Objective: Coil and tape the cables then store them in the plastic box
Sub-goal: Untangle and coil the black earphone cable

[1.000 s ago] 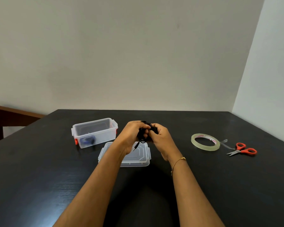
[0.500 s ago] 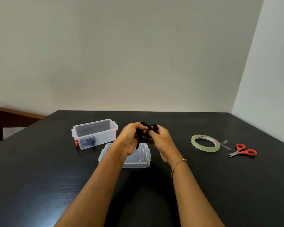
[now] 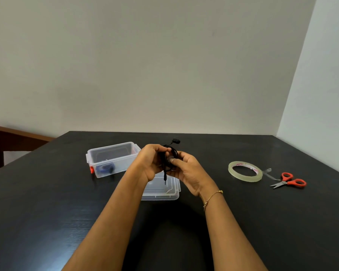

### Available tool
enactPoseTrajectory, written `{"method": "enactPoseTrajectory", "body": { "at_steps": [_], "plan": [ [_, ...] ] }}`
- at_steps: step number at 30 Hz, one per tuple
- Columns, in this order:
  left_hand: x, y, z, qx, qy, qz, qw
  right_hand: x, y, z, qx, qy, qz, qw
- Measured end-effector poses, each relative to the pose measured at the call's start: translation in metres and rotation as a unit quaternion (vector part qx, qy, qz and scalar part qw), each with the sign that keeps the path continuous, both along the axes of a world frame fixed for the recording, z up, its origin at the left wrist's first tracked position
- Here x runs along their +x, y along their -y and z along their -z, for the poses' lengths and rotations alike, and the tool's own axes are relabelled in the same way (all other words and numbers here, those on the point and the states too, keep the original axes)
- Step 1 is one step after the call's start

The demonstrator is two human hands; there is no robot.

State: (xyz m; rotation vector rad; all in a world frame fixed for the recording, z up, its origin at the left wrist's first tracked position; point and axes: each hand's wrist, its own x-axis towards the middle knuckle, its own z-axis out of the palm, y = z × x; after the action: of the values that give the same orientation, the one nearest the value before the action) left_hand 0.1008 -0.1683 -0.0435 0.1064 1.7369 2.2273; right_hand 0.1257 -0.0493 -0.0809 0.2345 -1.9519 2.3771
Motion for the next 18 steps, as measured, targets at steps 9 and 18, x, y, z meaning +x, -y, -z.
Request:
{"method": "enactPoseTrajectory", "body": {
  "at_steps": [9, 18],
  "plan": [
    [0.001, 0.002, -0.003, 0.014, -0.002, 0.034, 0.999, -0.002, -0.001, 0.002, -0.031, -0.021, 0.044, 0.998],
    [0.006, -0.017, 0.007, 0.035, -0.052, 0.03, 0.998, 0.003, -0.002, 0.005, -0.029, -0.013, 0.105, 0.994]
  ]
}}
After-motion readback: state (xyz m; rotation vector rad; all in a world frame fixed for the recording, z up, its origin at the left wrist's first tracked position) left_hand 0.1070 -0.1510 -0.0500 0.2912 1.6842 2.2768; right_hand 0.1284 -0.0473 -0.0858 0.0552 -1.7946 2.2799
